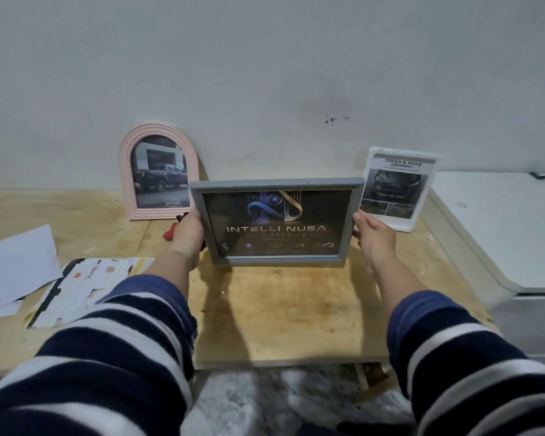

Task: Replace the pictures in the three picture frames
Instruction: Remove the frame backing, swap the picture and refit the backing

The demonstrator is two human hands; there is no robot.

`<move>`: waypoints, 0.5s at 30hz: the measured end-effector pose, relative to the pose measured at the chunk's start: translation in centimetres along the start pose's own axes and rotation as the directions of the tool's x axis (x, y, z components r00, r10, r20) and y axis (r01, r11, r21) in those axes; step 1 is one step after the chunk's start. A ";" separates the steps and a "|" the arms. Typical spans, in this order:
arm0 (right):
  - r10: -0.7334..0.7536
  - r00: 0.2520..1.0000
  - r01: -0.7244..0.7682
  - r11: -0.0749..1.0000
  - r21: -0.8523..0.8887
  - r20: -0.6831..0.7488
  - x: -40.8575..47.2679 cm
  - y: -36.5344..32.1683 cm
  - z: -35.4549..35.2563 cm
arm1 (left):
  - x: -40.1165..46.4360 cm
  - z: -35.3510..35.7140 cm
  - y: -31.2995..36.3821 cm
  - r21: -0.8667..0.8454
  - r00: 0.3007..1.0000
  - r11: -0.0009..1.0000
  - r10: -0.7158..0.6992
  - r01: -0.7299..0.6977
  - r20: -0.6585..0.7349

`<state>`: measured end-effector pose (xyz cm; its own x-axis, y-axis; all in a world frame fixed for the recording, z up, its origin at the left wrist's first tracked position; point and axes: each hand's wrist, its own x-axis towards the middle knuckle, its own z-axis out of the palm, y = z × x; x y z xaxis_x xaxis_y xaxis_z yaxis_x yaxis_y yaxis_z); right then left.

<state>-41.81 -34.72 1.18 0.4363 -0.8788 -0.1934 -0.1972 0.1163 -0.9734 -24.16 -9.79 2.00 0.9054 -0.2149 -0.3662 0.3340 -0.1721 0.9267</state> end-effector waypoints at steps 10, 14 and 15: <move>-0.052 0.992 0.007 0.929 -0.370 -0.111 3.2 1.6 1.6 | 2.4 1.8 -3.0 0.337 0.983 0.938 0.130 -0.078 -0.133; -0.044 0.994 -0.012 0.867 -0.498 -0.099 5.1 3.3 2.2 | 3.5 2.9 -4.3 0.372 0.983 0.928 0.055 0.015 -0.175; -0.030 0.993 -0.029 0.866 -0.500 -0.110 5.5 3.7 2.3 | 3.7 3.2 -4.3 0.381 0.981 0.924 0.050 0.026 -0.188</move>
<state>-38.14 -38.08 -3.81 0.3426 -0.9276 -0.1493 -0.6223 -0.1050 -0.7757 -23.08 -12.96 -3.63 0.9541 -0.0382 -0.2972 0.2325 -0.5314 0.8146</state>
